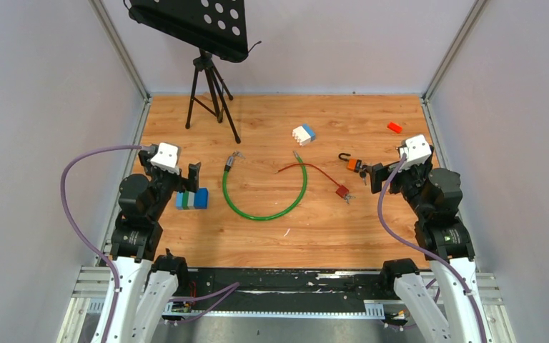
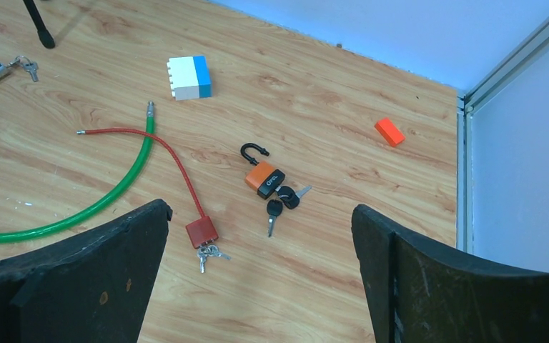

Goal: Unlock with the key
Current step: Reset both arms

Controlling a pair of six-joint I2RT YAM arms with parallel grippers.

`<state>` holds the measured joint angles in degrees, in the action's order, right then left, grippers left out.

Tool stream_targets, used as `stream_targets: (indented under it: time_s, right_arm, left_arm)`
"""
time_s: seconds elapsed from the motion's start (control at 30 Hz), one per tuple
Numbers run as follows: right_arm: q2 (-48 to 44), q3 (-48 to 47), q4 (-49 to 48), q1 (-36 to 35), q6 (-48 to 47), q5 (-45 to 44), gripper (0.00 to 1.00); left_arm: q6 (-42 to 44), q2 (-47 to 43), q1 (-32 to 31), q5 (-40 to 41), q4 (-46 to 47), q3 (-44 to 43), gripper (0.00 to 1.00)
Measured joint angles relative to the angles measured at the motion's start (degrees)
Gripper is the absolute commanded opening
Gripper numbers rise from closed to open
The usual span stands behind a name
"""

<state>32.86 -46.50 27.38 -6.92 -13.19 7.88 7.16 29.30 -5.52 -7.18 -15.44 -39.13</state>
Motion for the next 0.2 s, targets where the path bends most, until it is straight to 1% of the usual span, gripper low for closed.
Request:
stream_targets:
  time_s: [0.2]
  right_arm:
    - [0.28, 0.00, 0.00, 0.00, -0.22, -0.42, 1.00]
  left_arm:
    - [1.20, 0.00, 0.00, -0.68, -0.96, 0.00, 1.00]
